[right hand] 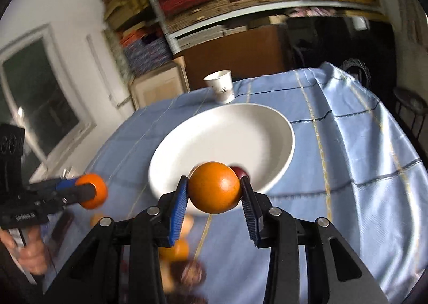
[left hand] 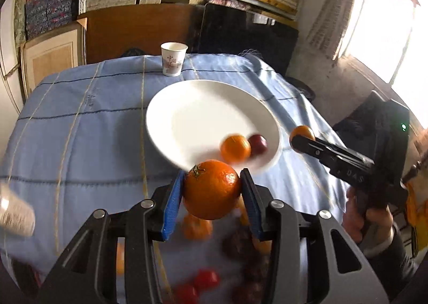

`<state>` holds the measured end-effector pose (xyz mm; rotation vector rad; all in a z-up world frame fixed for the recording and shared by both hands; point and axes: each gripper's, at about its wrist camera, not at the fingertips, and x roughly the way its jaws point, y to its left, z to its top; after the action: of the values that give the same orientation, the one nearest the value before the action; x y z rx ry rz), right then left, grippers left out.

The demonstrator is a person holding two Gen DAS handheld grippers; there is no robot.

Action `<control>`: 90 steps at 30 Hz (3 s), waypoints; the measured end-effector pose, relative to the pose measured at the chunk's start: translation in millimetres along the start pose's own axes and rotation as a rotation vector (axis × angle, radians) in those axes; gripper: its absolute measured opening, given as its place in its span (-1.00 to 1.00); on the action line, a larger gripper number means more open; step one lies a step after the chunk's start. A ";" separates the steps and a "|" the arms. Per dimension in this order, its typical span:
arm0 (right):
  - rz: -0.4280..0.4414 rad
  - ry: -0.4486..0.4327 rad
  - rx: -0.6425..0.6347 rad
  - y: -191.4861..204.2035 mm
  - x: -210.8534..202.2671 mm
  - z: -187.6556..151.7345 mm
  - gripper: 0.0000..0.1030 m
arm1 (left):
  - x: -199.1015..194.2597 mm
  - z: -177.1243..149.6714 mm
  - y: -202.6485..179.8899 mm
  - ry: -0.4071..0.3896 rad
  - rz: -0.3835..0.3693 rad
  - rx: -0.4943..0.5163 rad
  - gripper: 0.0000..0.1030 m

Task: Organize fruits
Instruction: 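Carry both oranges to the white plate and release them, then grasp a pale round fruit with the right tool while the left tool grasps a small brown fruit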

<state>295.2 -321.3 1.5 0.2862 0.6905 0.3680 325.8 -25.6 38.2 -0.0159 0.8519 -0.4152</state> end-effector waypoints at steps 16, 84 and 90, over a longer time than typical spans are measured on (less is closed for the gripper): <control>-0.059 0.041 0.045 -33.3 74.3 22.8 -0.23 | 120.3 49.7 18.4 0.122 0.105 -0.047 -0.17; 0.120 0.388 -0.471 100.5 -27.5 -150.7 0.11 | -69.1 -175.2 59.2 -0.055 0.441 -0.174 0.91; 0.136 0.383 -0.474 99.8 -28.2 -149.0 -0.14 | -69.1 -177.3 63.7 -0.047 0.425 -0.191 0.91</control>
<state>153.0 -223.6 -55.0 -0.1959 0.9348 0.7130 177.8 84.7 -40.5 -0.0207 0.8205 0.0661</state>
